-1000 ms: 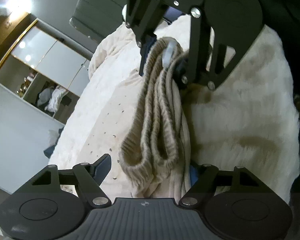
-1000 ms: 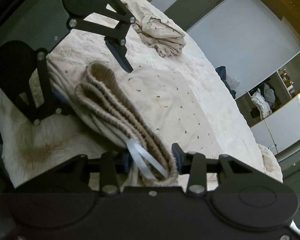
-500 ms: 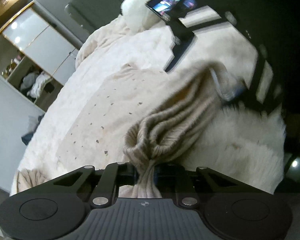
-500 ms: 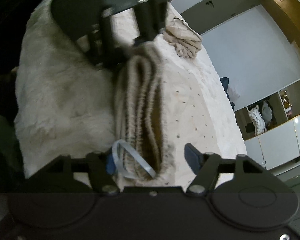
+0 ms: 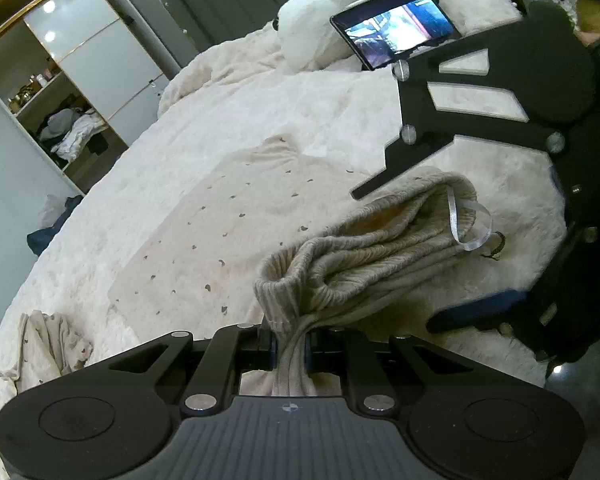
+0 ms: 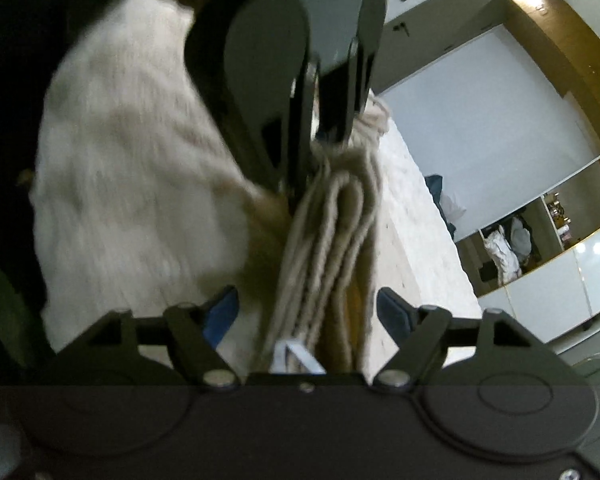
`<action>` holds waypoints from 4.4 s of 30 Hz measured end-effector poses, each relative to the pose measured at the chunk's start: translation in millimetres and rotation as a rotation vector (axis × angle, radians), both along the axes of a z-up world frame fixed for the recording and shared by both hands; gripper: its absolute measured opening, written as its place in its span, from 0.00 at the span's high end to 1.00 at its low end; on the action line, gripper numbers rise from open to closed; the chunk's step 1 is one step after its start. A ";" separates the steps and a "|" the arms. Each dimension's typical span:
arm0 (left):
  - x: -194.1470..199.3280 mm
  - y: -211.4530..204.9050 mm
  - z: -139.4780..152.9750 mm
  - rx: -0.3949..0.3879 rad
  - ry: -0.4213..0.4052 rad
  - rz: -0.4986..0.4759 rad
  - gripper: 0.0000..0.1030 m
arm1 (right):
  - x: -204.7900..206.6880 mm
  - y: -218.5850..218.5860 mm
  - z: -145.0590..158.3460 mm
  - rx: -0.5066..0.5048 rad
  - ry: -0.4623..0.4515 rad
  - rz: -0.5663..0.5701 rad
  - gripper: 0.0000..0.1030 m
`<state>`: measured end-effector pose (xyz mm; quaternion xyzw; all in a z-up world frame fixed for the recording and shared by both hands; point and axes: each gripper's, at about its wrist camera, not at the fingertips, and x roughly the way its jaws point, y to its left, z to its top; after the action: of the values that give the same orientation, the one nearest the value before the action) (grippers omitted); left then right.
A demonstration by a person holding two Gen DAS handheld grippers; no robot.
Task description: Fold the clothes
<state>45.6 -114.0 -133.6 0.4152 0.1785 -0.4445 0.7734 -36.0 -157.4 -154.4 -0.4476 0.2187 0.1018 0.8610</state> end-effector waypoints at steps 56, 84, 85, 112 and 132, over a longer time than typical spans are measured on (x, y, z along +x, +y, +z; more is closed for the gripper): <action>7.1 27.1 68.3 0.071 0.313 -0.220 0.94 | 20.5 -79.6 99.7 0.111 0.480 0.280 0.81; 222.1 86.5 8.9 -0.515 0.907 0.360 0.44 | 188.8 -278.9 65.5 0.782 0.372 -0.467 0.58; 209.8 92.2 9.8 -0.538 0.894 0.398 0.43 | 165.2 -270.1 66.1 0.833 0.333 -0.481 0.58; 139.2 91.1 -23.2 -0.761 0.919 0.557 0.52 | 85.5 -335.8 12.9 1.256 0.969 -0.214 0.66; 137.5 81.2 -16.1 -0.753 0.879 0.522 0.52 | 82.7 -311.2 -12.3 1.410 0.803 -0.394 0.99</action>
<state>183.1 -32.7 -149.7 -0.1639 0.4060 -0.4027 0.8038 46.7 -468.6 -166.6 0.3129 0.4685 0.2141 0.7980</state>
